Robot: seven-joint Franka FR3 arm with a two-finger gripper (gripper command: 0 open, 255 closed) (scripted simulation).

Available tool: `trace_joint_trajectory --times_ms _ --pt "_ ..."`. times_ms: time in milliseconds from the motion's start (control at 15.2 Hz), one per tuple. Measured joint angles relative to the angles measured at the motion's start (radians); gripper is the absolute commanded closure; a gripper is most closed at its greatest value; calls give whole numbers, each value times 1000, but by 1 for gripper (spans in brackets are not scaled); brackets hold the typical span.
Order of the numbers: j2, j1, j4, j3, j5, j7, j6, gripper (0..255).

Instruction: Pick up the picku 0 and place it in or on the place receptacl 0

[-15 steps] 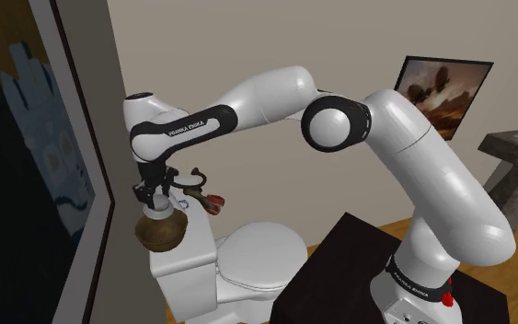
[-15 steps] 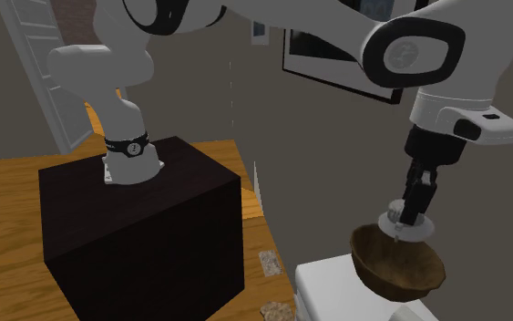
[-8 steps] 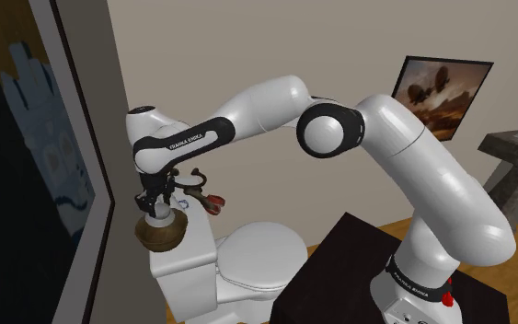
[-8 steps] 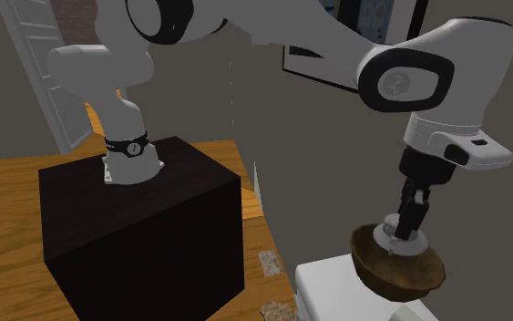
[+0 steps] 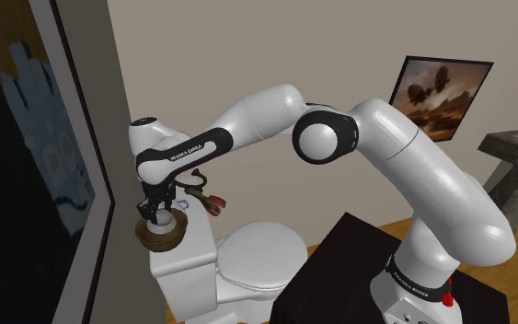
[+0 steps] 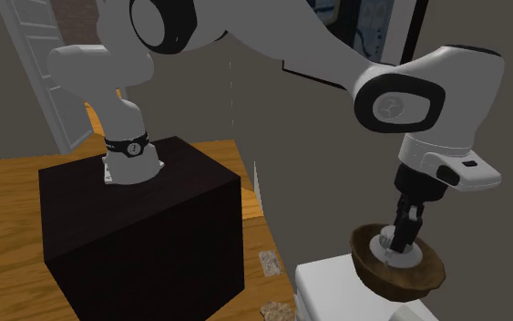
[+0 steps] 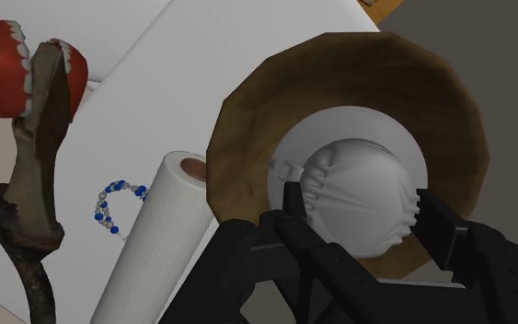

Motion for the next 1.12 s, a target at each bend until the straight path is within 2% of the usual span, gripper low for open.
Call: trace_joint_trajectory --times_ms 264,330,726,1122 --pt "1 0 1 0 0 0 1 255" --pt "1 0 1 0 0 0 1 0" --pt "1 0 1 0 0 0 1 0" --pt "-70 -3 -3 8 8 -3 -66 0"
